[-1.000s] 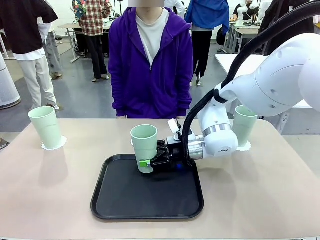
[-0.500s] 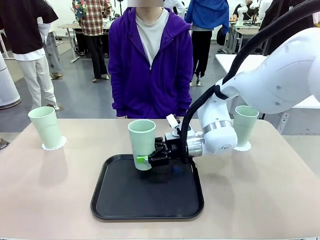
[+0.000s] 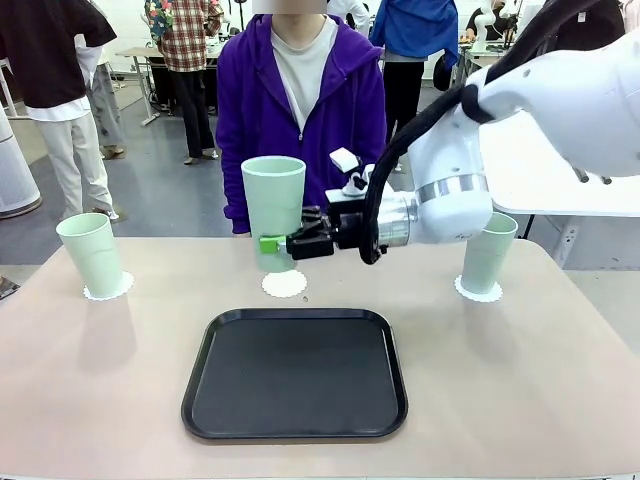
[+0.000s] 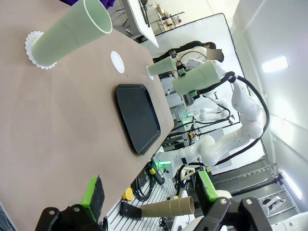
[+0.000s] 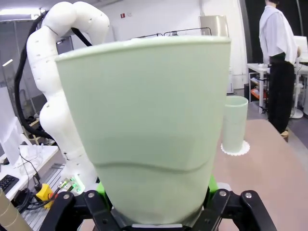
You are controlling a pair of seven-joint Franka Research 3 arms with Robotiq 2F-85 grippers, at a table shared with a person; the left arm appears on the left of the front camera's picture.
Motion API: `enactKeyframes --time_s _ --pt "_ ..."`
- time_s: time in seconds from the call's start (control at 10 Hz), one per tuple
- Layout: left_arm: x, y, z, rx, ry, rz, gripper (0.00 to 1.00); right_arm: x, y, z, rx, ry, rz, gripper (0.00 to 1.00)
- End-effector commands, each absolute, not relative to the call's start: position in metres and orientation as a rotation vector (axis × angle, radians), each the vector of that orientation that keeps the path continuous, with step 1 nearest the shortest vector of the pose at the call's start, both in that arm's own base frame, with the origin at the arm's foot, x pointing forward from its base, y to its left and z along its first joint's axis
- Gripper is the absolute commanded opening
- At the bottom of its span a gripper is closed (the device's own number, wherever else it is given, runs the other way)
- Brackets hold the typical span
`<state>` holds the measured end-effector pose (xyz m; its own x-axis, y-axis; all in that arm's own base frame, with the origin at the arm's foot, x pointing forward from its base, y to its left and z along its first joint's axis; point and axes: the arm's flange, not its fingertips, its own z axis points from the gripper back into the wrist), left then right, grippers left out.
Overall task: Place coasters on the table and set cups on them.
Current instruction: Take one Reusable plastic cup from the Flat Tray and place it on a coaster set by the human.
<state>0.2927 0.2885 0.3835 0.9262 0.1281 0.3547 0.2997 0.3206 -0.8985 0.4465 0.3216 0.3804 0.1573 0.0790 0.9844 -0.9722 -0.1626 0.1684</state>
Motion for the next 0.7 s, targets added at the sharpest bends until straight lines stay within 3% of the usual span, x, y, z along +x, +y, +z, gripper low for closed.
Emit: enactKeyframes --time_s 0.0,0.6 --pt "0.291 0.289 0.385 -1.250 -0.406 -0.116 1.00 0.438 0.330 0.390 1.327 -0.929 1.280 0.18" --pt "0.291 0.289 0.385 -1.250 -0.406 -0.116 1.00 0.438 0.331 0.397 1.345 -0.966 1.269 0.18"
